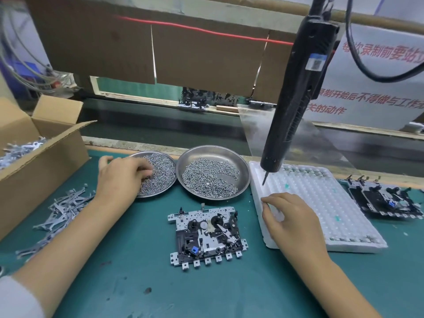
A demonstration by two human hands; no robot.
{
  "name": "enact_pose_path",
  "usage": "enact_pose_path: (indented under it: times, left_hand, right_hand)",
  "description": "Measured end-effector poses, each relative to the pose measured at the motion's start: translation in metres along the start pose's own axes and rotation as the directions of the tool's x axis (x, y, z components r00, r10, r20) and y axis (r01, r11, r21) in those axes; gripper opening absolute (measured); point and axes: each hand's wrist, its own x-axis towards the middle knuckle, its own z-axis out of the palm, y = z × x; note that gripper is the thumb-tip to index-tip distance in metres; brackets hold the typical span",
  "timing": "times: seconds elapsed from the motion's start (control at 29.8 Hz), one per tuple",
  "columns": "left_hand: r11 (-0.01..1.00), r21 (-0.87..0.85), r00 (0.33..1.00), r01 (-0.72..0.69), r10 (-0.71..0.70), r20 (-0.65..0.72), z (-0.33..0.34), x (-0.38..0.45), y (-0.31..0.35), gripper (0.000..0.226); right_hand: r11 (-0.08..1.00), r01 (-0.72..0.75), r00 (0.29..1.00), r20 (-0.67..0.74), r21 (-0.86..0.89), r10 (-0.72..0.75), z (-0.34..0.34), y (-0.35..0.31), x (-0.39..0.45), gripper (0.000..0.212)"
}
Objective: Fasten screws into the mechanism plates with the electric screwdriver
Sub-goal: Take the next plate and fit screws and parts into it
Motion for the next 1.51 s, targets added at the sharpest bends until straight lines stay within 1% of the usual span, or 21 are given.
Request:
enact_pose_path:
  times: [0.13,0.23,0.5,0.67,0.77,0.87,1.04,1.27,1.38,1.51]
  left_hand:
    - [1.0,-0.018,0.999,-0.003,0.002,-0.044,-0.003,-0.003,-0.004,0.009]
    - [1.0,-0.005,1.0,0.014,-0.014,-0.022,-0.004,-0.004,-0.004,0.007]
    - [0.981,-0.186,0.997,0.057,-0.045,0.065,-0.007,-0.005,0.003,0.007]
    - [0.993,-0.114,0.999,0.012,-0.008,0.041,-0.005,-0.005,0.005,0.006]
    - [1.0,0.0,0.997,0.031,-0.031,0.077,-0.002,-0.005,0.003,0.02]
    - [0.998,0.041,0.995,0.044,-0.047,0.093,-0.002,-0.003,0.001,0.014]
    - [0.997,0.032,0.994,0.07,-0.073,0.081,-0.003,-0.006,0.003,0.009]
    - [0.999,-0.007,0.999,0.045,-0.045,-0.03,-0.005,-0.005,0.005,0.012]
    - [0.999,-0.014,0.998,0.053,-0.053,-0.023,-0.004,-0.008,0.005,0.013]
    - [0.995,-0.093,0.999,0.048,-0.05,-0.017,-0.006,-0.009,0.009,0.009]
  right_hand:
    - [1.0,-0.003,1.0,-0.003,0.029,0.003,0.001,-0.004,-0.001,0.013]
    - [0.999,0.01,1.0,-0.028,0.043,-0.009,0.0,-0.006,-0.001,0.01]
    - [0.998,0.022,0.999,-0.042,0.063,-0.02,-0.002,-0.006,-0.001,0.009]
    - [0.995,0.037,0.999,-0.032,0.093,-0.034,-0.002,-0.008,-0.002,0.01]
    - [0.994,0.042,0.999,-0.015,0.1,-0.041,-0.002,-0.008,-0.003,0.011]
    - [0.992,0.069,0.997,0.016,0.105,-0.071,-0.001,-0.009,-0.003,0.011]
    - [0.992,0.099,0.995,0.021,0.073,-0.101,0.001,-0.011,-0.005,0.012]
    - [0.992,0.094,0.995,0.027,0.083,-0.096,0.0,-0.011,-0.003,0.012]
    - [0.993,0.087,0.995,0.036,0.082,-0.09,0.0,-0.011,-0.004,0.012]
    - [0.993,0.093,0.995,0.037,0.076,-0.096,-0.001,-0.011,-0.004,0.012]
